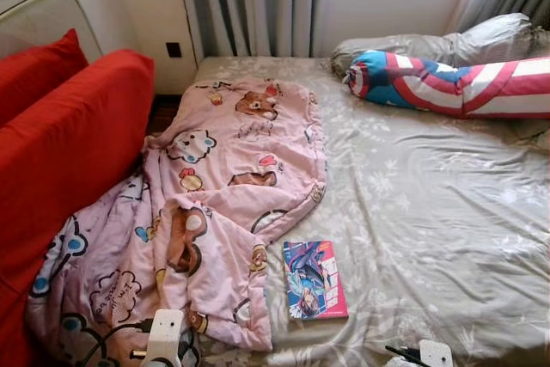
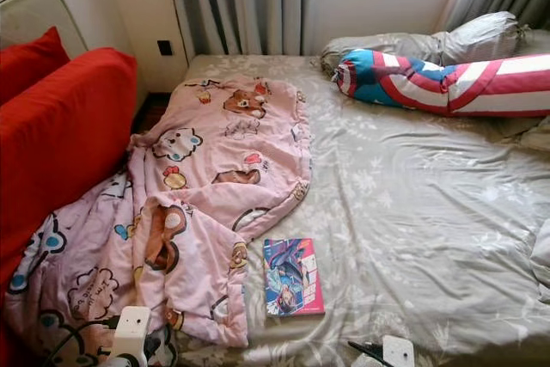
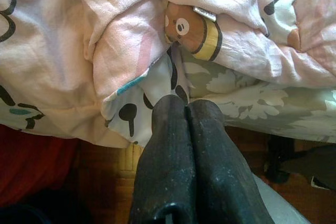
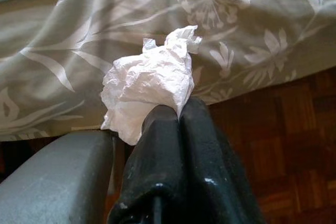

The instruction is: Clean up the room

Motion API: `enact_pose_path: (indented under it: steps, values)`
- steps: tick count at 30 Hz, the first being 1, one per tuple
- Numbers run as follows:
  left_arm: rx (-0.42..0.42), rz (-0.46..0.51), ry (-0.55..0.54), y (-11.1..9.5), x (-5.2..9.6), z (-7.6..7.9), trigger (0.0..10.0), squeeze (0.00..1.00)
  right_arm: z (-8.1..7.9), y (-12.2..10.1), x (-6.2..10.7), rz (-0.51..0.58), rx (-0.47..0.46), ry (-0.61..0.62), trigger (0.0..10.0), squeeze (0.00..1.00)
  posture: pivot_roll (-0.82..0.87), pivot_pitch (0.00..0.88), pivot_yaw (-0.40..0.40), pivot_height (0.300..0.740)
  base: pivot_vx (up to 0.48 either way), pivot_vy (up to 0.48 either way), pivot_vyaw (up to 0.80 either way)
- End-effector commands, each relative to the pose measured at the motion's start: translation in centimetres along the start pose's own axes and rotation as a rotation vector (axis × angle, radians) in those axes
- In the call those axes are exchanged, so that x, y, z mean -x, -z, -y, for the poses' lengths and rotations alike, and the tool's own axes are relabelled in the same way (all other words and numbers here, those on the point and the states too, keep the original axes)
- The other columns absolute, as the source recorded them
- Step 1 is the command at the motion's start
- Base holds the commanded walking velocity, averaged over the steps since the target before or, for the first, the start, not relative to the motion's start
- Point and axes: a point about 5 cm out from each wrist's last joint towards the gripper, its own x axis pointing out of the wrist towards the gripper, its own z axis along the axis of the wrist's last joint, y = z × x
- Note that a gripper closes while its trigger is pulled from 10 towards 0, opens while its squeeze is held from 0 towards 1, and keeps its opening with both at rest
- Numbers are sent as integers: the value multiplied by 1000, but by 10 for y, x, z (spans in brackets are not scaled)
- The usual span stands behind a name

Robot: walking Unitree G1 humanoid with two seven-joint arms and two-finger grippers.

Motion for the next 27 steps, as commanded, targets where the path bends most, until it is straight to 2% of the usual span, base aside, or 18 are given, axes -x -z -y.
enact_pose_path:
  steps: [1,16,27]
  values:
    - [-10,-45,-4,10,2,-2,10000,0,-2,3,0,-12,-17,-1,10000,0,-39,43,-12,740,0,0,0]
    - [-40,-67,21,19,4,2,10000,0,-7,-4,-1,8,-8,-11,10000,0,-40,26,-11,740,0,0,0]
    - [-35,-65,25,20,5,4,10000,0,-6,-10,-2,24,-8,-15,10000,0,-38,54,-12,740,0,0,0]
